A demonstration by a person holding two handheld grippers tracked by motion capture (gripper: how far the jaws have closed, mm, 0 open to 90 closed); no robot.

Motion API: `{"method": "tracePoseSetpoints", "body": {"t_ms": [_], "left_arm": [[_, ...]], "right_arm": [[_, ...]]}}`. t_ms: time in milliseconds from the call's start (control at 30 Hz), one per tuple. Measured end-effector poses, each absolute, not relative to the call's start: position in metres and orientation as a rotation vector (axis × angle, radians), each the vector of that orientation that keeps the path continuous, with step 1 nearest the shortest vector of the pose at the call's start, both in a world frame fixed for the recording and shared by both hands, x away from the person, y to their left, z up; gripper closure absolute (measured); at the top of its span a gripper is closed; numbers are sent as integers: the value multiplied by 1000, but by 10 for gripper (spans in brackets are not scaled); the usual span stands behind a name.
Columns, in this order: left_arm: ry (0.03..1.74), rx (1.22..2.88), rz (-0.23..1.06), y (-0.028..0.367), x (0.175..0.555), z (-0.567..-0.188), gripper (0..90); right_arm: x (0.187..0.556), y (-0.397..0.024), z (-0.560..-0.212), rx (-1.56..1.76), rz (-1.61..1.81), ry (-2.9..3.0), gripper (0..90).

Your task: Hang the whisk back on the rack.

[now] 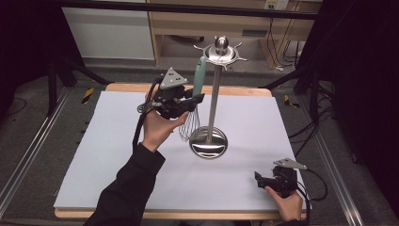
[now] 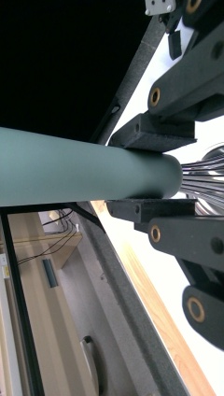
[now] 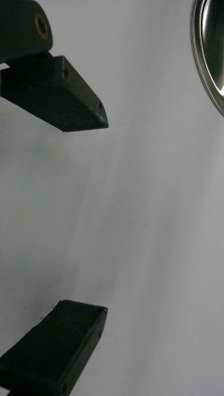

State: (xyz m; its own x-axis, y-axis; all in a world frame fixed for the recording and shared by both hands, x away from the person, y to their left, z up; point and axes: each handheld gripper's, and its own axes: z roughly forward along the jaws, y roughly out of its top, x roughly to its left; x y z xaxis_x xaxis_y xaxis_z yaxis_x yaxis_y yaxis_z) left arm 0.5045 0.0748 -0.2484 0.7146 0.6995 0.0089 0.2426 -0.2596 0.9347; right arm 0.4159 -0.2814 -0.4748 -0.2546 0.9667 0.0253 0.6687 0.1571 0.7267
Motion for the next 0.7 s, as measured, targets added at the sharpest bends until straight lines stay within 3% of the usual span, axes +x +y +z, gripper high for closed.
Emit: {"method": "tracePoseSetpoints", "body": {"t_ms": [400,700], "left_arm": [[688,1790,574,72,513,-254,684],[716,1778,527,70,511,-257,680]], "right_arm": [[416,-282,-475,1539,877,1996,94],[416,-282,-475,1539,877,1997,94]]}}
